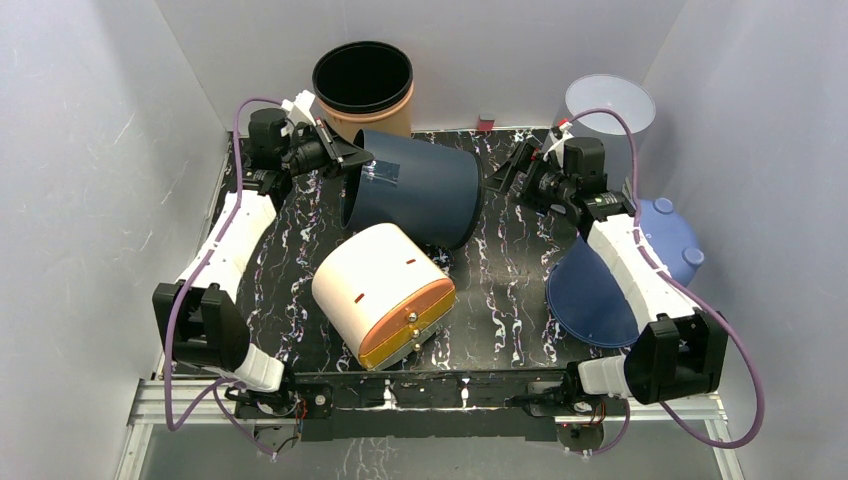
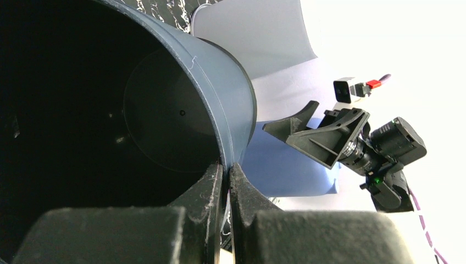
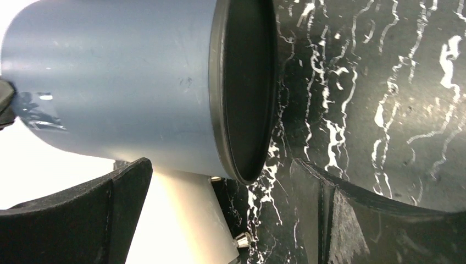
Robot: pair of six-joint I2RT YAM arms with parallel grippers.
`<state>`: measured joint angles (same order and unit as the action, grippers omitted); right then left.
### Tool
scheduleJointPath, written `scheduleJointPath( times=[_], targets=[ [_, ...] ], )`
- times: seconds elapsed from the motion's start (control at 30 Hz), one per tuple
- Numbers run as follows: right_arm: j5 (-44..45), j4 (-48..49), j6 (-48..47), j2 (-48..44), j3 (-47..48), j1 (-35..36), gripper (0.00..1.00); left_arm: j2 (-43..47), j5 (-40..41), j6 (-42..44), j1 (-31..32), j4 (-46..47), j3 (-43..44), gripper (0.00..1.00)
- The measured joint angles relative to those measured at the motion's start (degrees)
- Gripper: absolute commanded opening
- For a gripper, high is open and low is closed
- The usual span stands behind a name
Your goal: Turn the large container upside down
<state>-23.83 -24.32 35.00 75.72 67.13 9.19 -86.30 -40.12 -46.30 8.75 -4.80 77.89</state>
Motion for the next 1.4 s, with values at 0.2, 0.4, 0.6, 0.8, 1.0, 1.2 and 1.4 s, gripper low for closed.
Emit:
scheduleJointPath(
  times=[0.2,0.4,0.6,0.8,1.0,1.2,1.4],
  targets=[
    [-8.4,11.4,2.2,0.7,-5.3,-1.5,0.86,-1.1,-2.9,2.1,-1.0,-0.2,0.3,0.00],
    [-12.1,21.2,4.8,4.0,-7.8,-1.4,0.70,-2.5,-4.3,3.1,-1.3,-0.2,0.5,0.00],
    [-15.0,28.7,7.8,8.2,-8.9,-0.6,0.51,-3.9,-5.1,3.7,-1.3,-1.3,0.5,0.00],
    [-14.8,33.4,9.7,8.7,-11.0,-0.5,0.15,-4.5,-5.1,4.0,-1.8,-1.7,0.5,0.00],
    [-13.7,32.7,9.6,7.3,-11.0,-0.9,0.00,-5.8,-4.2,4.4,-2.6,-3.2,0.5,0.00],
    [-10.6,25.4,6.9,6.9,-7.3,0.4,0.00,-6.3,-3.2,5.2,-2.6,-4.6,0.5,0.33],
    [-2.2,15.1,1.8,5.4,1.5,5.7,0.00,-6.4,-0.9,8.0,-2.4,-7.5,0.4,0.78]
  ],
)
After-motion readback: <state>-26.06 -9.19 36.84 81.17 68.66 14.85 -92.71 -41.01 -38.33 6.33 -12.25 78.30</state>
